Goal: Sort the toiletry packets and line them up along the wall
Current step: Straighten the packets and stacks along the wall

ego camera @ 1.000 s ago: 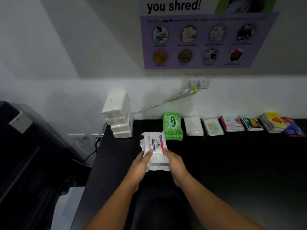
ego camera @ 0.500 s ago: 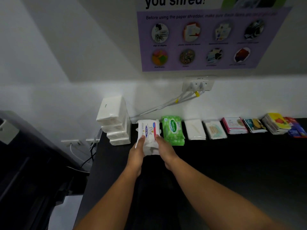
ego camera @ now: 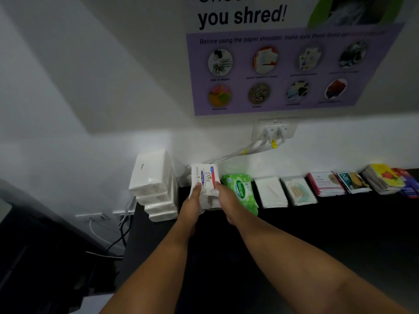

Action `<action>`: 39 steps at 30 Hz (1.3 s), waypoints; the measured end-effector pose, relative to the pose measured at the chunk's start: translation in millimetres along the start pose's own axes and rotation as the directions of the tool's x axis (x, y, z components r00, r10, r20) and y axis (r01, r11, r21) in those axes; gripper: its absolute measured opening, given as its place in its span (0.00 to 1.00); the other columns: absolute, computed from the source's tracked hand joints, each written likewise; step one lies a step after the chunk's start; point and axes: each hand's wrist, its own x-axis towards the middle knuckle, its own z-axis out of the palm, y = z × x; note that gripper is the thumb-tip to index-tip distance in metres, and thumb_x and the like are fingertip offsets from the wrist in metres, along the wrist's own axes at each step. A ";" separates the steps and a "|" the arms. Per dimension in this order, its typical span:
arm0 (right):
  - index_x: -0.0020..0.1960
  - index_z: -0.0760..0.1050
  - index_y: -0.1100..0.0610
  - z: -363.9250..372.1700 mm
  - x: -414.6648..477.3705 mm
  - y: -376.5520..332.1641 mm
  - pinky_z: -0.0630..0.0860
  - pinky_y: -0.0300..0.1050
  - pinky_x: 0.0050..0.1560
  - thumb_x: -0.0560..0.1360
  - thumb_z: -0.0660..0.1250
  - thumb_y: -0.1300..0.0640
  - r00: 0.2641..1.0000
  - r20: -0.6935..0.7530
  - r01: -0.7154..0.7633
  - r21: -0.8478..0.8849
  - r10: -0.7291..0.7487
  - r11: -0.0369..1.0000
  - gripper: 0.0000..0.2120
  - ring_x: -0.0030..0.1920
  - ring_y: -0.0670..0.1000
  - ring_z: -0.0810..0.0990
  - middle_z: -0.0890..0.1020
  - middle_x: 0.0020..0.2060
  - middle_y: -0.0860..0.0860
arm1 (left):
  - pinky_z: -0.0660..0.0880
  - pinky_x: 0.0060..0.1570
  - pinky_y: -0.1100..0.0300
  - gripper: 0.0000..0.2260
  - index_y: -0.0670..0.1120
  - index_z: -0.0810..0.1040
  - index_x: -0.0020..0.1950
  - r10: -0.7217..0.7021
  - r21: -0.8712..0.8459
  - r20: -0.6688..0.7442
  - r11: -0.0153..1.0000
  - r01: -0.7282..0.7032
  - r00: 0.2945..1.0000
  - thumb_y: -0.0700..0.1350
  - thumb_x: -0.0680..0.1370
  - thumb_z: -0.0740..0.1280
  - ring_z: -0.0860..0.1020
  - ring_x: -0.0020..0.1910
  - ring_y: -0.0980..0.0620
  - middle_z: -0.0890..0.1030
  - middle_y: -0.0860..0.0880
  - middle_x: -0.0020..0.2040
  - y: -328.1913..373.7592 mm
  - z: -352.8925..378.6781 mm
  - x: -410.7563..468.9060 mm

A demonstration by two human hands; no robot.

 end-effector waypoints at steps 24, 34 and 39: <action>0.54 0.80 0.60 -14.4 -2.0 -16.7 0.75 0.49 0.52 0.81 0.58 0.51 0.960 -0.055 0.179 -0.629 -0.273 0.757 0.16 0.50 0.58 0.80 0.83 0.51 0.58 | 0.79 0.57 0.51 0.18 0.54 0.83 0.55 0.194 0.224 -0.144 0.962 -0.159 0.970 0.64 0.75 0.66 0.84 0.52 0.52 0.86 0.54 0.50 5.9 -5.4 -26.1; 0.57 0.80 0.59 -12.0 -14.9 -15.8 0.75 0.49 0.52 0.80 0.58 0.50 0.953 -0.044 0.187 -0.692 -0.299 0.698 0.17 0.50 0.57 0.80 0.83 0.52 0.58 | 0.77 0.51 0.55 0.13 0.53 0.82 0.52 0.301 0.446 -0.202 0.875 -0.186 0.932 0.59 0.80 0.63 0.82 0.50 0.54 0.84 0.54 0.49 13.2 0.0 -44.2; 0.53 0.79 0.58 -3.2 -44.5 -21.7 0.69 0.45 0.49 0.78 0.61 0.54 0.827 -0.254 0.236 -0.653 -0.502 0.720 0.11 0.51 0.56 0.80 0.83 0.50 0.54 | 0.72 0.38 0.69 0.13 0.45 0.80 0.44 0.496 0.542 -0.312 0.794 -0.277 0.810 0.49 0.82 0.62 0.80 0.41 0.53 0.82 0.51 0.39 24.9 -1.1 -76.4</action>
